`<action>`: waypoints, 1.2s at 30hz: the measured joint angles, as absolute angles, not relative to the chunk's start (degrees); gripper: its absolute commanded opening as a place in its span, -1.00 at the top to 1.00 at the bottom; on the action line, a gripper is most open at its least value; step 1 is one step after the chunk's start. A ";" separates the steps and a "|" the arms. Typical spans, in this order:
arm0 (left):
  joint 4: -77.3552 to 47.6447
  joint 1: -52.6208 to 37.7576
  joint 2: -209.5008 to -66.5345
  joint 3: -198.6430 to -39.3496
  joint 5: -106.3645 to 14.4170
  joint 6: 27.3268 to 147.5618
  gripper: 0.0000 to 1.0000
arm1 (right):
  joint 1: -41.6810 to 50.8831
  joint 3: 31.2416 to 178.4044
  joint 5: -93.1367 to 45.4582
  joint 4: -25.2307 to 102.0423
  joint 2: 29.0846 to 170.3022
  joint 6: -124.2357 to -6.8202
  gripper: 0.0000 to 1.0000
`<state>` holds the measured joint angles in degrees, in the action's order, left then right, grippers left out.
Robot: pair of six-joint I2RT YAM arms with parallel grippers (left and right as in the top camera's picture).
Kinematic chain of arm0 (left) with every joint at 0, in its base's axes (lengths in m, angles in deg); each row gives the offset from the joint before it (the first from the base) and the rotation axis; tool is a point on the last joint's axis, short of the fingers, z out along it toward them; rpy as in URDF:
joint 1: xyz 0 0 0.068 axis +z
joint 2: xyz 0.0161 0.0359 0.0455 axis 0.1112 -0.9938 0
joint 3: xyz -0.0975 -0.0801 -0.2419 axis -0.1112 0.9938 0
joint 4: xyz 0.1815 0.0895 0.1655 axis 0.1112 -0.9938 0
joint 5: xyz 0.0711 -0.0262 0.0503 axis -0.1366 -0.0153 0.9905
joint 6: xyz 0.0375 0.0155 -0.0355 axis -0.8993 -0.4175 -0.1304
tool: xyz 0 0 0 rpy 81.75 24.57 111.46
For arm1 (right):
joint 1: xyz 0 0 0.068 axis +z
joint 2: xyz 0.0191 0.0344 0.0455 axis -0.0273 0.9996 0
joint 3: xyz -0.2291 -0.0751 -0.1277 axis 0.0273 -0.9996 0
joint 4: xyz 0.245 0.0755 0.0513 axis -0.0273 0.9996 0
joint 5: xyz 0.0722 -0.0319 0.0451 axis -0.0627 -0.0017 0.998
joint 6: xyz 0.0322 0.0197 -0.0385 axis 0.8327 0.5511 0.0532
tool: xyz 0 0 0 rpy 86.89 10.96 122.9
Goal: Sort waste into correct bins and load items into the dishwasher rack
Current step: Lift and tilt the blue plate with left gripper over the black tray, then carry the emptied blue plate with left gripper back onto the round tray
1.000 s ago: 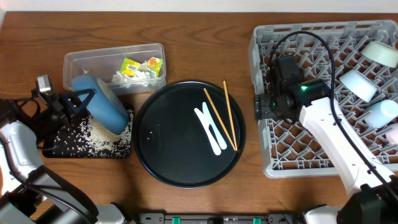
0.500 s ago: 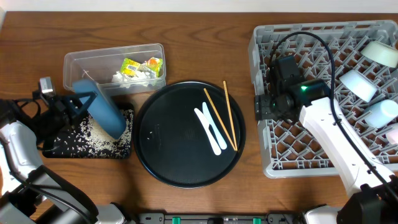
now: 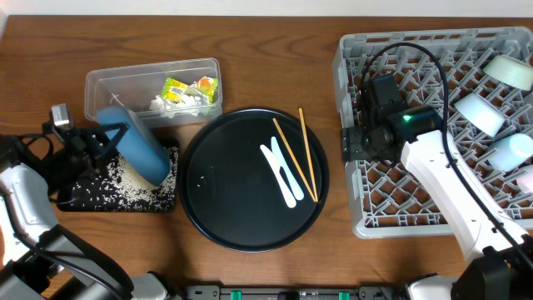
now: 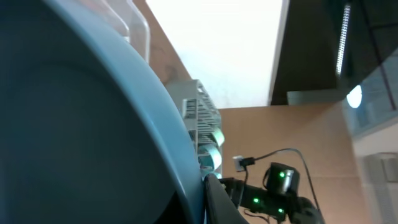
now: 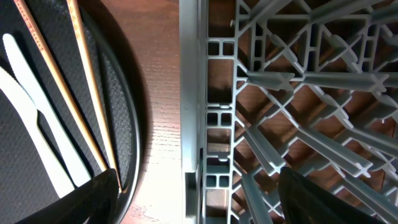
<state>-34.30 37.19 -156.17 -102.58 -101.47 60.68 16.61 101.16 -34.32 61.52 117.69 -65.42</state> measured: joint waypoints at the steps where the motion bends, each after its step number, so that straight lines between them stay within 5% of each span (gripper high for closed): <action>1: -34.45 37.32 -156.17 -102.58 -101.80 60.90 0.88 | 16.61 101.16 -34.32 61.50 117.69 -65.42 -0.57; 15: -36.13 30.26 -150.33 -102.58 -101.80 59.92 0.88 | 16.61 101.14 -34.32 61.43 117.69 -65.42 -0.57; 24: -35.76 9.34 -140.54 -102.69 -82.56 61.75 0.88 | 16.61 101.14 -34.32 61.34 117.69 -65.40 -0.57; 36: -27.70 -20.49 -148.89 -102.71 -57.93 68.16 0.88 | 16.61 101.14 -34.34 61.28 117.69 -65.42 -0.58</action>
<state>-27.70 -20.49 -148.89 -102.71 -57.93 68.16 16.61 101.14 -34.34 61.28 117.69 -65.42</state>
